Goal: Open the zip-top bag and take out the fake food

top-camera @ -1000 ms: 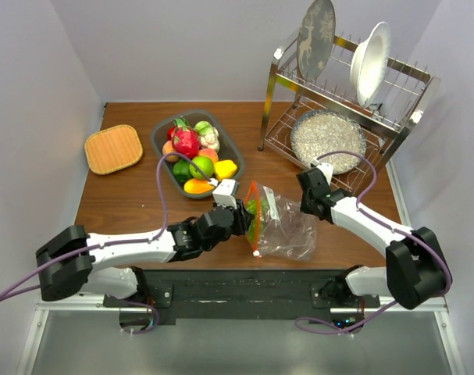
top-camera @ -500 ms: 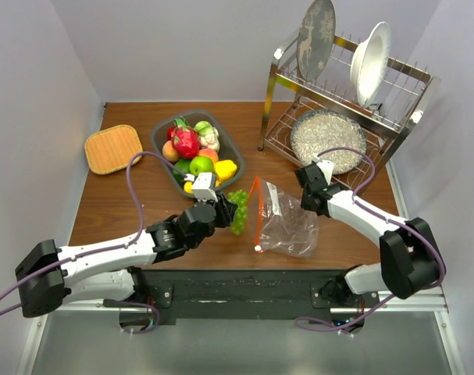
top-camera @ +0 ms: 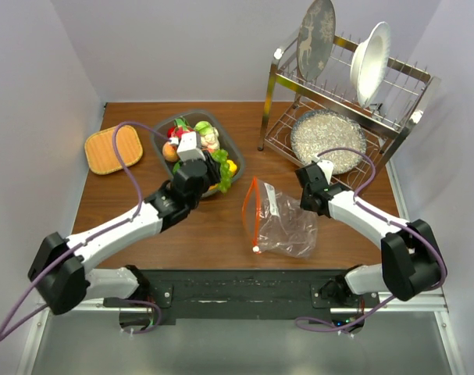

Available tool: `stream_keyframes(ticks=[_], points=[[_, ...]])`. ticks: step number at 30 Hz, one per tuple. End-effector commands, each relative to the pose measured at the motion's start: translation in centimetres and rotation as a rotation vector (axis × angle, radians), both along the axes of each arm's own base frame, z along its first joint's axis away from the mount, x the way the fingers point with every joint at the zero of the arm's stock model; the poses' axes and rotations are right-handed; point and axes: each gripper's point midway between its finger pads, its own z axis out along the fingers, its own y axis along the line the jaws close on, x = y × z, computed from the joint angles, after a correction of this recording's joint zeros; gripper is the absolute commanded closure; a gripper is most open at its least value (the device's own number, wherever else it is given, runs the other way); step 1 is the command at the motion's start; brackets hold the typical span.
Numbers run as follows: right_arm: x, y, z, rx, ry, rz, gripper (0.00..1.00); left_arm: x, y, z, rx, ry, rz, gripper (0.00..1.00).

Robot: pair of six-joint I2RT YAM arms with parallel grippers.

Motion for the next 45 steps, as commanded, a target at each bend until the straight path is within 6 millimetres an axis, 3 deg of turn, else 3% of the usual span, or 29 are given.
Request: stream_keyframes(ticks=[1, 8, 18, 21, 26, 30, 34, 36, 38, 40, 45], points=[[0.4, 0.5, 1.0, 0.036, -0.03, -0.002, 1.0, 4.2, -0.4, 2.5, 0.006, -0.057, 0.031, 0.66], [0.5, 0.9, 1.2, 0.054, -0.033, 0.015, 1.0, 8.7, -1.5, -0.4, 0.039, -0.018, 0.136, 0.66], [0.6, 0.9, 2.4, 0.05, -0.051, 0.027, 1.0, 12.7, -0.9, -4.0, 0.116, 0.011, 0.131, 0.62], [0.7, 0.9, 2.5, 0.051, -0.052, 0.027, 1.0, 13.6, -0.8, -3.9, 0.112, 0.0, 0.081, 0.52], [0.7, 0.8, 2.3, 0.039, -0.044, 0.029, 1.0, 14.3, -0.5, -3.0, 0.146, -0.02, 0.04, 0.2], [0.9, 0.5, 2.4, 0.027, -0.044, 0.022, 0.96, 13.6, -1.3, -1.1, 0.137, -0.051, -0.03, 0.09], [1.0, 0.5, 2.8, 0.019, -0.044, 0.029, 0.71, 12.2, -2.2, 0.8, 0.106, -0.059, -0.109, 0.0], [1.0, 0.3, 3.2, 0.016, -0.048, 0.029, 0.6, 10.8, -2.8, 1.9, 0.082, -0.074, -0.157, 0.0], [0.8, 0.2, 3.4, 0.014, -0.044, 0.031, 0.42, 9.3, -2.9, 2.8, 0.069, -0.079, -0.178, 0.0], [0.8, 0.2, 4.0, 0.024, -0.059, 0.033, 0.32, 7.9, -3.3, 2.7, 0.068, -0.064, -0.203, 0.0], [0.1, 0.8, 6.3, 0.083, -0.092, 0.07, 0.25, 2.1, -4.5, 2.7, 0.088, -0.05, -0.258, 0.0]])
